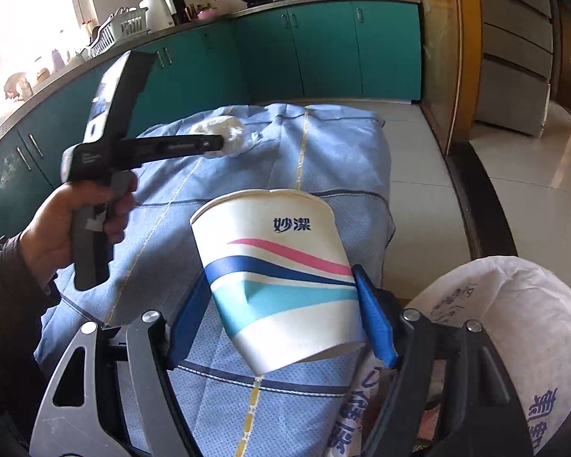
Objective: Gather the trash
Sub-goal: 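Carry tissue and cup over the bin and open both tools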
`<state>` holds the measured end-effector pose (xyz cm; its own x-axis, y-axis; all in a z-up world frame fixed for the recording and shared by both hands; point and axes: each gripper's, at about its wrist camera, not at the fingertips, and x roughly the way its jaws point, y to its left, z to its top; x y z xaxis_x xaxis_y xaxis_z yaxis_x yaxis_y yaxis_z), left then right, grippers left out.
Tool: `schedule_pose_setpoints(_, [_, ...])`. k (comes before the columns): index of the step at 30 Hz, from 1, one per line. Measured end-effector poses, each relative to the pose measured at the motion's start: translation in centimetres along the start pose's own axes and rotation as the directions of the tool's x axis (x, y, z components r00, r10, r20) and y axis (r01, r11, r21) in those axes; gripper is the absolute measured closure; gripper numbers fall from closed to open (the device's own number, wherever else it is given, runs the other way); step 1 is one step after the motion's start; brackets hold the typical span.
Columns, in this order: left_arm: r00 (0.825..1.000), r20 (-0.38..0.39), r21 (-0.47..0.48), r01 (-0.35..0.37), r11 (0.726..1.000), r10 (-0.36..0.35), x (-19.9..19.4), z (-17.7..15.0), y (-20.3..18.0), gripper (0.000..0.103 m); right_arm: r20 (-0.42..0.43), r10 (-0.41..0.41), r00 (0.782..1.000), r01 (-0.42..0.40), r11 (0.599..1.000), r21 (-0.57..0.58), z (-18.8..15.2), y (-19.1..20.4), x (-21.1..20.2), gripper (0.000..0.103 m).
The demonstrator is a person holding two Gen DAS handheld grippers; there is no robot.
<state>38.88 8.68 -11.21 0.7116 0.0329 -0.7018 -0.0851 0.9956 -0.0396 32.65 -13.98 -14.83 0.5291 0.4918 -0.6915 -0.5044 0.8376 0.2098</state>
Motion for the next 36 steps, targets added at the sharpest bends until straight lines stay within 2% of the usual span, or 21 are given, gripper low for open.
schedule_pose_setpoints(4, [0.993,0.119,0.015,-0.021,1.0,0.02,-5.1,-0.4,-1.0,0.062,0.063,-0.027,0.998,0.026,0.999,0.018,-0.4,0.0,-2.0,0.031])
schedule_pose_setpoints(9, [0.973,0.23,0.031,0.004,1.0,-0.011,-10.7,-1.3,-2.7,0.062,0.113,-0.025,0.993,0.021,0.999,0.029,-1.3,0.4,-4.0,0.031])
schedule_pose_setpoints(14, [0.957,0.29,0.068,-0.012,0.998,-0.008,-14.3,-2.9,-4.9,0.061,0.143,-0.066,0.988,0.064,0.998,0.017,-2.8,0.8,-5.8,0.031])
schedule_pose_setpoints(17, [0.954,0.297,0.093,0.011,0.996,-0.038,-15.3,-3.7,-7.0,0.061,0.162,-0.124,0.979,0.122,0.992,0.025,-3.5,0.2,-7.2,0.031])
schedule_pose_setpoints(21, [0.955,0.278,0.132,0.069,0.989,-0.104,-15.5,-4.6,-10.4,0.061,0.185,-0.205,0.961,0.186,0.976,0.113,-4.9,-2.6,-9.4,0.031])
schedule_pose_setpoints(23, [0.953,0.259,0.153,0.117,0.981,-0.154,-15.5,-5.1,-12.6,0.061,0.182,-0.261,0.948,0.228,0.957,0.181,-5.9,-4.5,-10.6,0.031])
schedule_pose_setpoints(28, [0.945,0.231,0.231,0.177,0.957,-0.231,-15.1,-6.8,-17.6,0.061,0.165,-0.384,0.909,0.314,0.888,0.335,-8.7,-9.2,-13.6,0.031])
schedule_pose_setpoints(31, [0.941,0.217,0.279,0.194,0.941,-0.258,-14.7,-7.9,-20.3,0.061,0.168,-0.428,0.888,0.338,0.855,0.394,-10.1,-10.9,-15.1,0.031])
schedule_pose_setpoints(36, [0.939,0.19,0.35,0.207,0.914,-0.286,-14.3,-10.0,-24.1,0.06,0.186,-0.464,0.866,0.344,0.823,0.452,-11.2,-12.1,-17.0,0.031])
